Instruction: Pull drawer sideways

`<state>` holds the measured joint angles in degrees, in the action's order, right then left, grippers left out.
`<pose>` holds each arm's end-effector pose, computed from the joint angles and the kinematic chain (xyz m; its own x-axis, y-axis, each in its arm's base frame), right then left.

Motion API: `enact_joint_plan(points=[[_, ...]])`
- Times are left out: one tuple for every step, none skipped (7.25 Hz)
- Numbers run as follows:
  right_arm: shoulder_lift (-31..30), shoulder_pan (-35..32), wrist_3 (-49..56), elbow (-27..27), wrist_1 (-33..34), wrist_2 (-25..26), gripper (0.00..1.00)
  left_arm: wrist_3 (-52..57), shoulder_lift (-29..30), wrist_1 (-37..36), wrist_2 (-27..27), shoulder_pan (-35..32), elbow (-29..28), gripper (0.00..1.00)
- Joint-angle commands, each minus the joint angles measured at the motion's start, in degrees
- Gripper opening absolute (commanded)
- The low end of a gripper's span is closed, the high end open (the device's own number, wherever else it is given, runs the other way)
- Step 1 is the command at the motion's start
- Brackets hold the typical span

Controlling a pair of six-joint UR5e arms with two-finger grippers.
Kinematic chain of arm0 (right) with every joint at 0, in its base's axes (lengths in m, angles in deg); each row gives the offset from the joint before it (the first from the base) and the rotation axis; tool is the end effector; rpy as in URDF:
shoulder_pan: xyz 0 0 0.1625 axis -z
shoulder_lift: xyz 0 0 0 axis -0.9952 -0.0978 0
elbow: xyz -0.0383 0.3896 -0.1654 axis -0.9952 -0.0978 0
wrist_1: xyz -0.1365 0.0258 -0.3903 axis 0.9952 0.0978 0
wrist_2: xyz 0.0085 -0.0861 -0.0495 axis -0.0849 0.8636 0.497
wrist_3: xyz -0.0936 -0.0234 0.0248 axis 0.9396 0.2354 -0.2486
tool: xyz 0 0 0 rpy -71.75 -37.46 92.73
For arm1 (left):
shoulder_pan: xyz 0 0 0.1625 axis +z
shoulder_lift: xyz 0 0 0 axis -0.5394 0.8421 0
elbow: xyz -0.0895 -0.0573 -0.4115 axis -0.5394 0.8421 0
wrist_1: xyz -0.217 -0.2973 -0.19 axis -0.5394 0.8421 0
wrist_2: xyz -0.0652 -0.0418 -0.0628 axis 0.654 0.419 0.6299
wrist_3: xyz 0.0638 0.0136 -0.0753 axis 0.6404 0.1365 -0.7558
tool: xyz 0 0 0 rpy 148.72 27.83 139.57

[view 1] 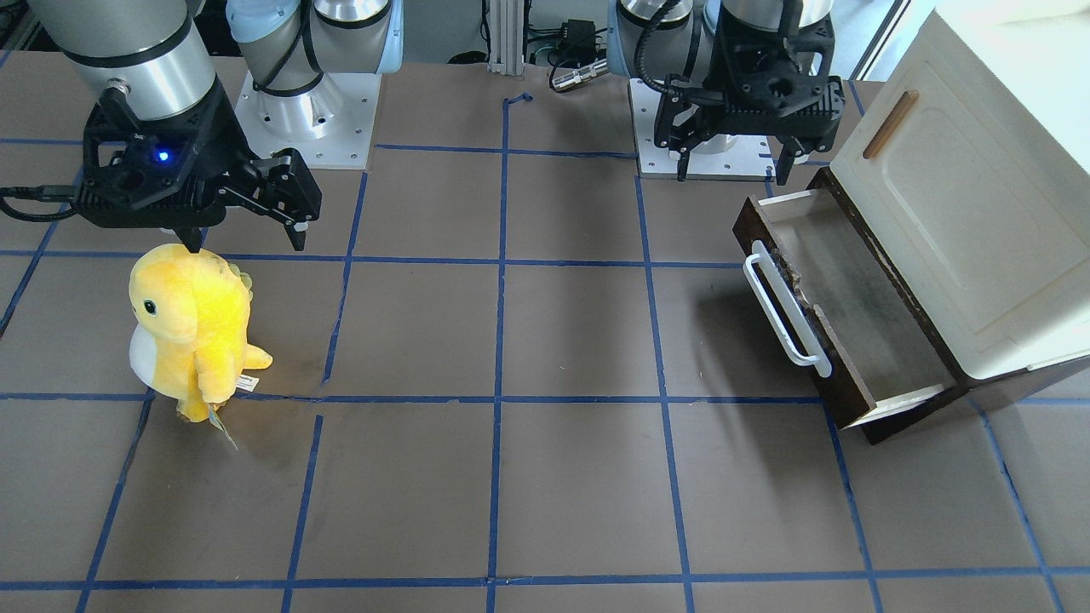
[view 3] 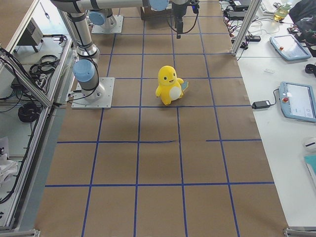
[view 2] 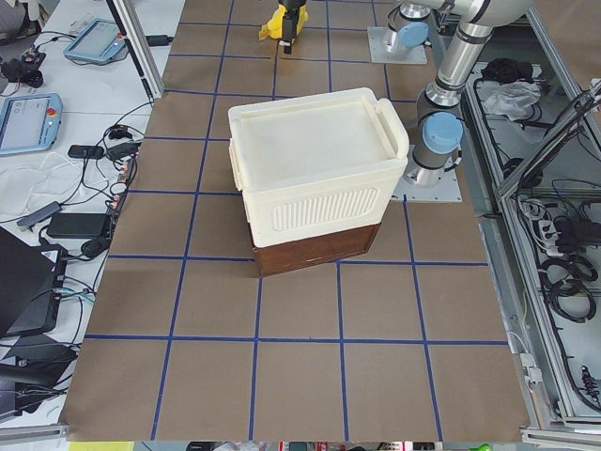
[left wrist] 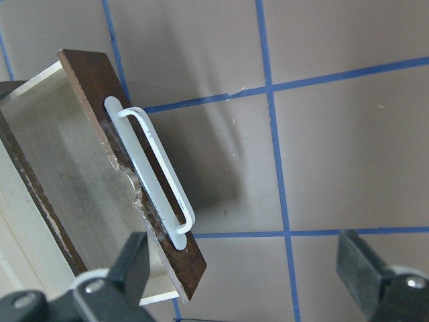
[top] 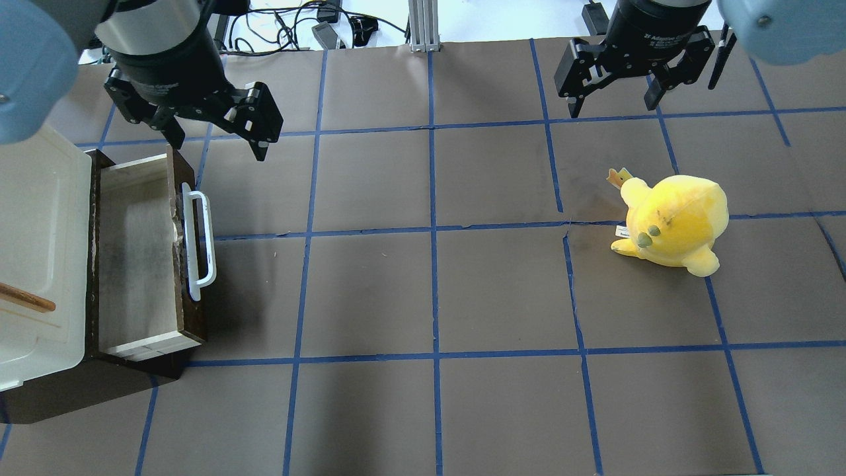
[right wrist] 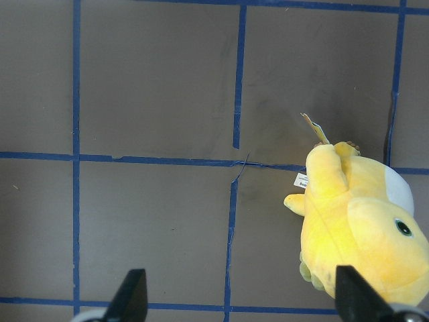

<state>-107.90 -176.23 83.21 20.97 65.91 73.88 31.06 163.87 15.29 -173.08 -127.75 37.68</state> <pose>0.1494 -0.5285 0.5090 -0.9985 -0.0532 0.0101 -0.0536 0.9975 -0.0459 -0.1645 -0.4673 0.5429 -0.9876 0.1096 -0.1125 0.1142 0.9928 -0.0356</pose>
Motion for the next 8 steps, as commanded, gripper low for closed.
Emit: enact_joint_plan(points=[[0.0,0.0,0.0,0.0,0.0,0.0,1.0,0.8,-1.4,-6.1,5.1,3.5,3.5,0.98],[0.0,0.0,0.0,0.0,0.0,0.0,1.0,2.2,-1.7,-7.7,5.9,3.7,5.1,0.99],[0.0,0.0,0.0,0.0,0.0,0.0,1.0,1.4,-2.2,-7.7,5.9,3.6,5.6,0.99],[0.0,0.0,0.0,0.0,0.0,0.0,1.0,1.3,-2.7,-7.6,5.9,3.6,5.6,1.0],[0.0,0.0,0.0,0.0,0.0,0.0,1.0,-1.5,-3.0,-7.4,9.1,4.0,5.6,1.0],[0.0,0.0,0.0,0.0,0.0,0.0,1.0,-1.9,-3.3,-7.3,9.4,4.0,5.6,1.0],[0.0,0.0,0.0,0.0,0.0,0.0,1.0,-1.9,-3.8,-7.2,8.8,4.1,5.6,1.0],[0.0,0.0,0.0,0.0,0.0,0.0,1.0,-1.9,-4.3,-7.0,7.0,4.1,5.6,1.0]])
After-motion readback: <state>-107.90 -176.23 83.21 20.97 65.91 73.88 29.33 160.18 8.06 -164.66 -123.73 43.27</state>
